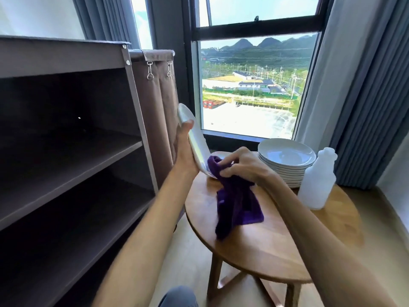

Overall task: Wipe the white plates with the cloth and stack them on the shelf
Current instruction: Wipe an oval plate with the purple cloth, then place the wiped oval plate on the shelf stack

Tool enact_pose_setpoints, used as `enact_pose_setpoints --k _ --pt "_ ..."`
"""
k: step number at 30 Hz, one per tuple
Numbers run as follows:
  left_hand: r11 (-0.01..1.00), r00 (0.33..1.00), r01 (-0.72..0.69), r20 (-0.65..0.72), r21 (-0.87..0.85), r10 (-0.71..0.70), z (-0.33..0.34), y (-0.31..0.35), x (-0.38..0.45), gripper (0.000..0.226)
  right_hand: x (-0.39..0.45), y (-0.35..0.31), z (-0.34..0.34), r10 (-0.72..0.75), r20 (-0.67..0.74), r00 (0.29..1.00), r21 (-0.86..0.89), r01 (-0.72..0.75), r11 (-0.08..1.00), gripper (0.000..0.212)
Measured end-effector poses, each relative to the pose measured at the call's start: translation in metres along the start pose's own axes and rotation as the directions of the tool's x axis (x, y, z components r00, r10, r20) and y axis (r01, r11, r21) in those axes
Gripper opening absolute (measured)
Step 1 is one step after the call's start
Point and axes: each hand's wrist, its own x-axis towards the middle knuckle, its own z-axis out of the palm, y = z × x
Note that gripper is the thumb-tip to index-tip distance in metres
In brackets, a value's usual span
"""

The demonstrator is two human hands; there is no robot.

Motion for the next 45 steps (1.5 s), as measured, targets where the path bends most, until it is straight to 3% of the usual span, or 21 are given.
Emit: enact_pose_setpoints --k 2,4,6,8,9,10,11,13,14,16,17,22,26,28,33,35,42,45 --pt "0.997 0.997 -0.070 -0.030 -0.019 0.069 -0.006 -0.002 -0.002 0.088 0.002 0.040 0.002 0.204 -0.025 0.979 -0.171 -0.205 0.964 0.026" --pt "0.991 0.995 -0.099 -0.033 -0.094 0.096 -0.012 -0.004 0.000 0.084 0.000 0.076 0.008 0.432 -0.073 0.899 -0.329 -0.431 0.840 0.027" --pt "0.983 0.986 -0.155 -0.073 -0.093 0.149 -0.018 -0.006 0.003 0.082 0.000 0.093 0.016 0.509 -0.212 0.834 -0.357 -0.551 0.754 0.030" --pt "0.976 0.974 -0.199 -0.127 -0.085 0.188 -0.017 -0.009 0.000 0.077 0.002 0.080 0.022 0.443 -0.309 0.842 -0.148 -0.503 0.852 0.037" --pt "0.974 0.969 -0.212 -0.149 -0.079 0.199 -0.016 -0.012 -0.002 0.082 0.004 0.065 0.026 0.453 -0.278 0.847 0.106 -0.442 0.891 0.049" --pt "0.971 0.962 -0.230 -0.167 -0.059 0.218 -0.014 -0.014 -0.007 0.088 0.005 0.046 0.031 0.469 -0.164 0.868 0.390 -0.380 0.839 0.056" --pt "0.967 0.952 -0.253 -0.185 -0.030 0.243 -0.013 -0.017 -0.010 0.094 0.004 0.024 0.038 0.443 -0.011 0.896 0.611 -0.345 0.713 0.054" --pt "0.953 0.934 -0.302 -0.195 0.016 0.299 -0.016 -0.020 -0.014 0.107 0.009 -0.009 0.052 0.337 0.149 0.930 0.777 -0.321 0.542 0.029" --pt "0.947 0.927 -0.318 -0.194 0.049 0.321 -0.019 -0.019 -0.016 0.111 0.012 -0.020 0.058 0.330 0.133 0.935 0.823 -0.289 0.488 0.015" --pt "0.919 0.901 -0.378 -0.185 0.112 0.393 -0.032 -0.007 -0.023 0.112 0.026 -0.036 0.068 0.362 0.094 0.927 0.913 -0.225 0.339 0.018" --pt "0.904 0.887 -0.408 -0.177 0.131 0.426 -0.040 0.001 -0.029 0.108 0.032 -0.039 0.071 0.364 0.061 0.929 0.927 -0.188 0.325 0.021" --pt "0.801 0.808 -0.502 -0.154 0.326 0.569 -0.116 0.059 -0.079 0.124 0.042 -0.095 0.097 0.298 -0.075 0.952 0.900 -0.064 0.430 0.026" --pt "0.724 0.755 -0.434 -0.223 0.536 0.617 -0.178 0.094 -0.127 0.108 0.041 -0.155 0.144 0.190 -0.079 0.979 0.862 -0.028 0.506 0.042" --pt "0.700 0.707 -0.384 -0.297 0.602 0.642 -0.206 0.109 -0.150 0.108 0.039 -0.179 0.175 0.157 -0.082 0.984 0.828 -0.020 0.560 0.039" --pt "0.581 0.573 -0.135 -0.415 0.803 0.706 -0.267 0.145 -0.195 0.118 0.036 -0.237 0.243 0.063 0.029 0.998 0.697 -0.065 0.714 0.024" --pt "0.522 0.532 0.020 -0.451 0.853 0.717 -0.286 0.155 -0.205 0.117 0.037 -0.256 0.266 0.018 0.075 0.997 0.589 -0.059 0.806 0.038" --pt "0.500 0.475 0.326 -0.596 0.803 0.648 -0.351 0.180 -0.206 0.116 0.075 -0.297 0.343 -0.083 0.192 0.978 0.412 -0.003 0.911 0.056" --pt "0.495 0.433 0.413 -0.643 0.765 0.632 -0.380 0.194 -0.196 0.105 0.096 -0.313 0.371 -0.123 0.262 0.957 0.353 0.024 0.935 0.058"
